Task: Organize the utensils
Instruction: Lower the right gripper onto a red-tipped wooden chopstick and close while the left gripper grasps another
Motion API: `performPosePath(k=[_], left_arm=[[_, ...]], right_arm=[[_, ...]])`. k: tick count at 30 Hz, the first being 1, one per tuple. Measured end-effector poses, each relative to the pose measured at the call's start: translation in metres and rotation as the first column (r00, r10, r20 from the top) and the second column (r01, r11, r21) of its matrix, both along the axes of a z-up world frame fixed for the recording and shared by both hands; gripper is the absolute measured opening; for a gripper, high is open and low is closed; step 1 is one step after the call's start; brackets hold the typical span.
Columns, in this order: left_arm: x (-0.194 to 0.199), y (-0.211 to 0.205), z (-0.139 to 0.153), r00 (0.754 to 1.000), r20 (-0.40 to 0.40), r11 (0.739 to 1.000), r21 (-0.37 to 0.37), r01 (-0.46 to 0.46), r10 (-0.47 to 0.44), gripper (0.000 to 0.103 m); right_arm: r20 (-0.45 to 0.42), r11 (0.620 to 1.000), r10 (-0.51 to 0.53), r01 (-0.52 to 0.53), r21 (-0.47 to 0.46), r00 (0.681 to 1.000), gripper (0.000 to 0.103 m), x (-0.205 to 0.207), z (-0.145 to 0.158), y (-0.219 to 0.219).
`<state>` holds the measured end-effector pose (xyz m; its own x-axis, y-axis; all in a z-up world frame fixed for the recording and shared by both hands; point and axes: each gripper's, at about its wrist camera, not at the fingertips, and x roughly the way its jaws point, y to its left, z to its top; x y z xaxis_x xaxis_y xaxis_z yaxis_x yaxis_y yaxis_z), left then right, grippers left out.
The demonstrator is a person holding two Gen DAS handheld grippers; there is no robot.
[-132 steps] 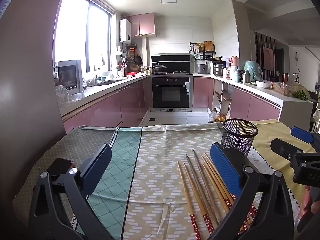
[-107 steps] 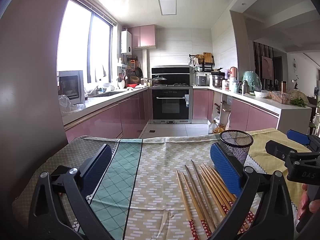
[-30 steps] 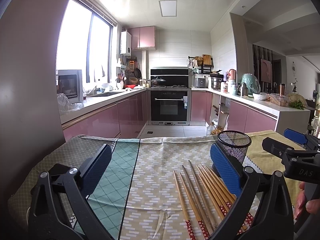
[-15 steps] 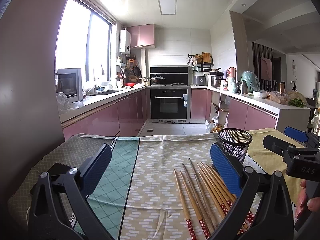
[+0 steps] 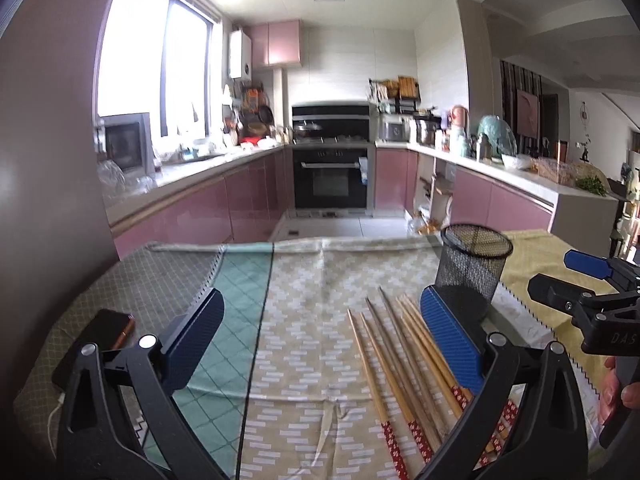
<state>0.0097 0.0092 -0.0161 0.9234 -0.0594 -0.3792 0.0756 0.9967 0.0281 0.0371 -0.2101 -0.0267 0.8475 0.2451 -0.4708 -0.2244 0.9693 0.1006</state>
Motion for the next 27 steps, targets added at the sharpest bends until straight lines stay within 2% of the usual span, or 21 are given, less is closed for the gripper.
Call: performPosePath(k=[3, 8, 10, 12, 18, 22, 27], left_arm=[[0.014, 0.002, -0.014, 0.996, -0.091, 0.999, 0.034, 0.017, -0.014, 0.086], [0.033, 0.003, -0.039, 0.967, -0.242, 0.996, 0.031, 0.086, -0.076, 0.074], [0.039, 0.001, -0.046, 0.96, -0.268, 0.995, 0.034, 0.097, -0.085, 0.068], [0.044, -0.002, -0.051, 0.948, -0.298, 0.992, 0.025, 0.126, -0.113, 0.068], [0.058, -0.015, -0.062, 0.926, -0.35, 0.984, 0.058, 0.17, -0.139, 0.063], [0.067, -0.02, -0.066, 0.909, -0.388, 0.98, 0.059, 0.189, -0.152, 0.058], [0.078, -0.022, -0.073, 0.885, -0.436, 0.977, 0.051, 0.205, -0.163, 0.052]], right_arm=[[-0.086, 0.999, 0.03, -0.033, -0.032, 0.996, 0.093, 0.009, -0.014, 0.003], [-0.202, 0.993, 0.085, -0.099, -0.059, 0.976, 0.074, 0.02, -0.036, 0.014], [-0.235, 0.991, 0.098, -0.116, -0.065, 0.967, 0.07, 0.025, -0.043, 0.018], [-0.263, 0.989, 0.103, -0.128, -0.078, 0.959, 0.062, 0.029, -0.049, 0.023], [-0.33, 0.985, 0.115, -0.151, -0.086, 0.937, 0.047, 0.041, -0.057, 0.025], [-0.359, 0.985, 0.121, -0.158, -0.076, 0.925, 0.046, 0.046, -0.06, 0.023], [-0.371, 0.979, 0.118, -0.17, -0.112, 0.921, 0.044, 0.052, -0.062, 0.031]])
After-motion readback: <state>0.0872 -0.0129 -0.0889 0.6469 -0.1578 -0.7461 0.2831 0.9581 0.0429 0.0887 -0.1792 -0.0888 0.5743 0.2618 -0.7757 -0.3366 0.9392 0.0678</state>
